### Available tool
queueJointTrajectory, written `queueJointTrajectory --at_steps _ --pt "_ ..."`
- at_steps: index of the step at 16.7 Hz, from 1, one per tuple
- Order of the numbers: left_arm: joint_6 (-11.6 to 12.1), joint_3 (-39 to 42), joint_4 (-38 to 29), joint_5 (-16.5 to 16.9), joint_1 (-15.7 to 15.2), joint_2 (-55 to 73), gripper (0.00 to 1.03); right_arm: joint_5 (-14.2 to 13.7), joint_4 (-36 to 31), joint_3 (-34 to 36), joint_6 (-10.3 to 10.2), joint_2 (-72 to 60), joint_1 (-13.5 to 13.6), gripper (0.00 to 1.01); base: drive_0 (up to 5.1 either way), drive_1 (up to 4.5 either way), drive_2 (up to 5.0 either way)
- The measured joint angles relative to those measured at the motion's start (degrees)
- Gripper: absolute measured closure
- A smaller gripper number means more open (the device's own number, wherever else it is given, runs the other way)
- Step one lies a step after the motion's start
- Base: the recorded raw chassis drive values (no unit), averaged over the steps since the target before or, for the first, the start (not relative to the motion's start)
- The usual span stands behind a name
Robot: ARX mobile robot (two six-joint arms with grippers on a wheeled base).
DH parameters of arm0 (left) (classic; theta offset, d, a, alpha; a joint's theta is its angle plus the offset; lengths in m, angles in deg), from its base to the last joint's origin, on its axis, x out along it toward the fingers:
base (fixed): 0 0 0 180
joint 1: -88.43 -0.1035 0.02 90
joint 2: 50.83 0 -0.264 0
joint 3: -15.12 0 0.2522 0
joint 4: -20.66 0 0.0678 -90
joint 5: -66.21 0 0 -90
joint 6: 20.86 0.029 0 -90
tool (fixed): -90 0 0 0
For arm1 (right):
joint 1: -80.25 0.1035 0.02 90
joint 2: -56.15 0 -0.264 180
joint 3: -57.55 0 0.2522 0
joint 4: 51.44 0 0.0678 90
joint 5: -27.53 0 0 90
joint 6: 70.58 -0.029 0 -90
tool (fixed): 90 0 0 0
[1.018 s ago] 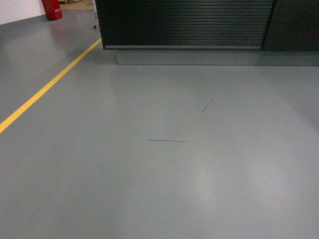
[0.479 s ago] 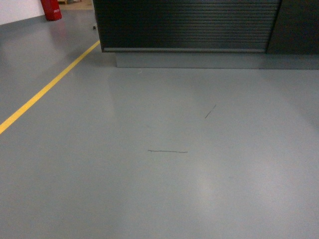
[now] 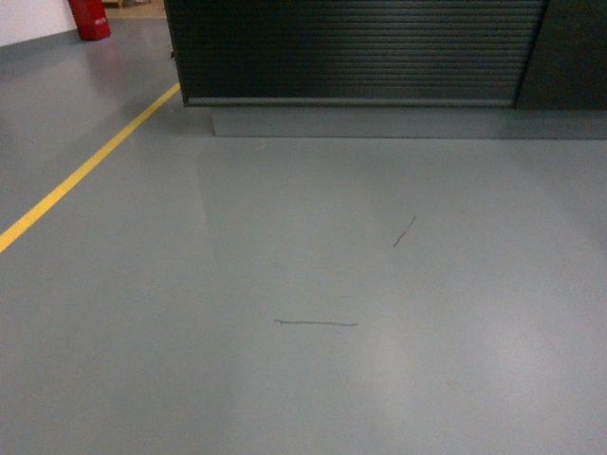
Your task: Place dark red mango on scale at checkout
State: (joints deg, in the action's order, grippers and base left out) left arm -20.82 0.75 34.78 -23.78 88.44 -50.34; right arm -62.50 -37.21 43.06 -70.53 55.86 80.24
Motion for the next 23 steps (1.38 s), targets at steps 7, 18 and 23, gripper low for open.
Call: queueJointTrajectory --at_steps 7,18,23 --pt "0.0 0.0 -0.33 -0.02 0.0 0.0 0.05 0.02 -0.33 0.0 0.0 0.0 0.0 0.03 0.0 4.33 -4.3" --pt "0.0 0.0 -0.04 0.0 0.0 0.0 0.05 0.02 -0.15 0.0 0.0 0.0 0.0 0.03 0.0 4.28 -4.4" --pt "0.0 0.0 -0.04 0.02 0.0 0.0 0.05 0.02 -0.13 0.0 0.0 0.0 0.0 0.03 0.0 4.29 -4.3"
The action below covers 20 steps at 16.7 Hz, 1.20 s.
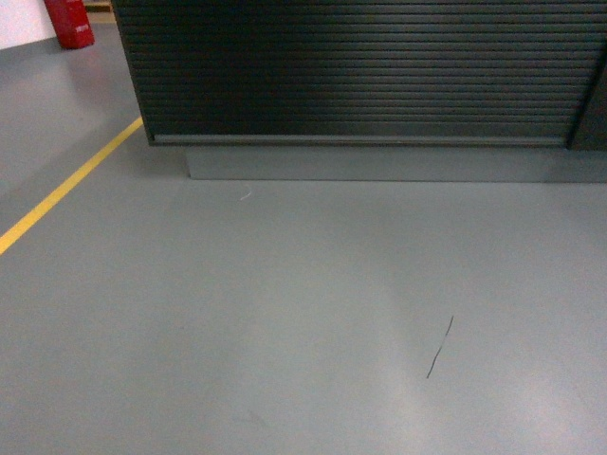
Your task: Place dark red mango on scale at checkout
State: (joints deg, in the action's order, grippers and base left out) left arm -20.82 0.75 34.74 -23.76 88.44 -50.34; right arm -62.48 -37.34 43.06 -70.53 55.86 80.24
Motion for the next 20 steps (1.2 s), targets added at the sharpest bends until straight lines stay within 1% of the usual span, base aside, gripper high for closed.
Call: queueJointTrajectory --at_steps 20 --pt "0.0 0.0 0.09 -0.04 0.0 0.0 0.05 -0.04 -0.07 0.0 0.0 0.0 0.0 0.03 0.0 4.34 -4.3"
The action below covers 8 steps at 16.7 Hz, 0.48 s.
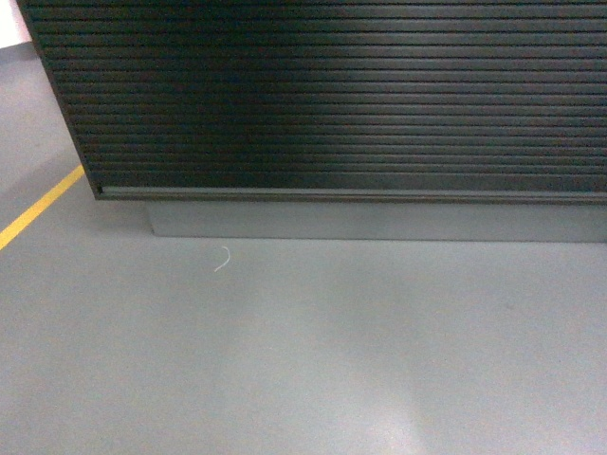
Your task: Place dark red mango on scale at checkout
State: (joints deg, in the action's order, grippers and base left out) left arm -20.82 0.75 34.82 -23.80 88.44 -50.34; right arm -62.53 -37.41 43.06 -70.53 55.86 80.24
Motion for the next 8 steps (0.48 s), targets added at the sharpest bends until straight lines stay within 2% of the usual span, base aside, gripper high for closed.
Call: queueJointTrajectory --at_steps 8 --pt "0.0 0.0 -0.07 0.02 0.0 0.0 0.05 0.11 0.07 0.0 0.0 0.0 0.0 0.03 0.0 4.32 -4.3"
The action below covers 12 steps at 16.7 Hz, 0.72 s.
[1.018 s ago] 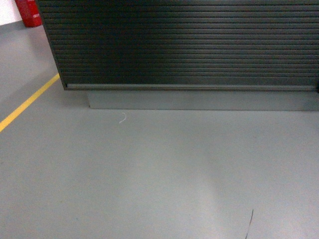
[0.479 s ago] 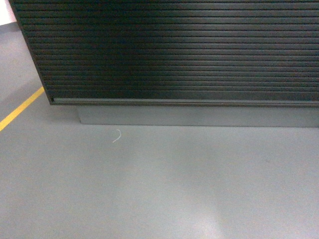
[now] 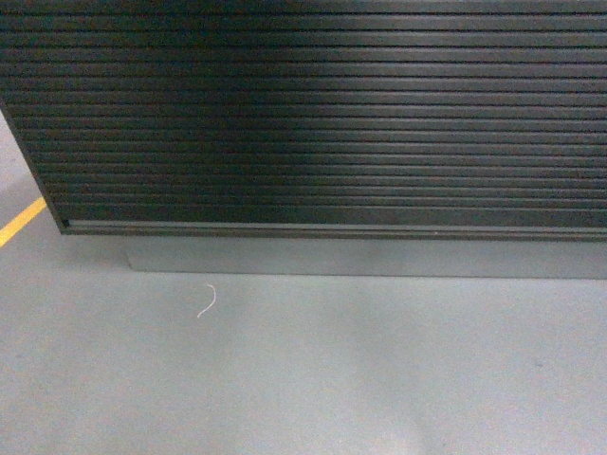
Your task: Place dark red mango on scale at checkout
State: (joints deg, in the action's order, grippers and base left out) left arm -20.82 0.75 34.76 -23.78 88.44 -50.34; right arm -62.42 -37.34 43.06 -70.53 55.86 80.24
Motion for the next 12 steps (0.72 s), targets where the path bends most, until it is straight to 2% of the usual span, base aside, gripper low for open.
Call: queueJointTrajectory --at_steps 12 --pt "0.0 0.0 -0.22 -0.04 0.0 0.0 0.05 -0.07 -0.13 0.0 0.0 0.0 0.0 0.03 0.0 4.35 -4.3"
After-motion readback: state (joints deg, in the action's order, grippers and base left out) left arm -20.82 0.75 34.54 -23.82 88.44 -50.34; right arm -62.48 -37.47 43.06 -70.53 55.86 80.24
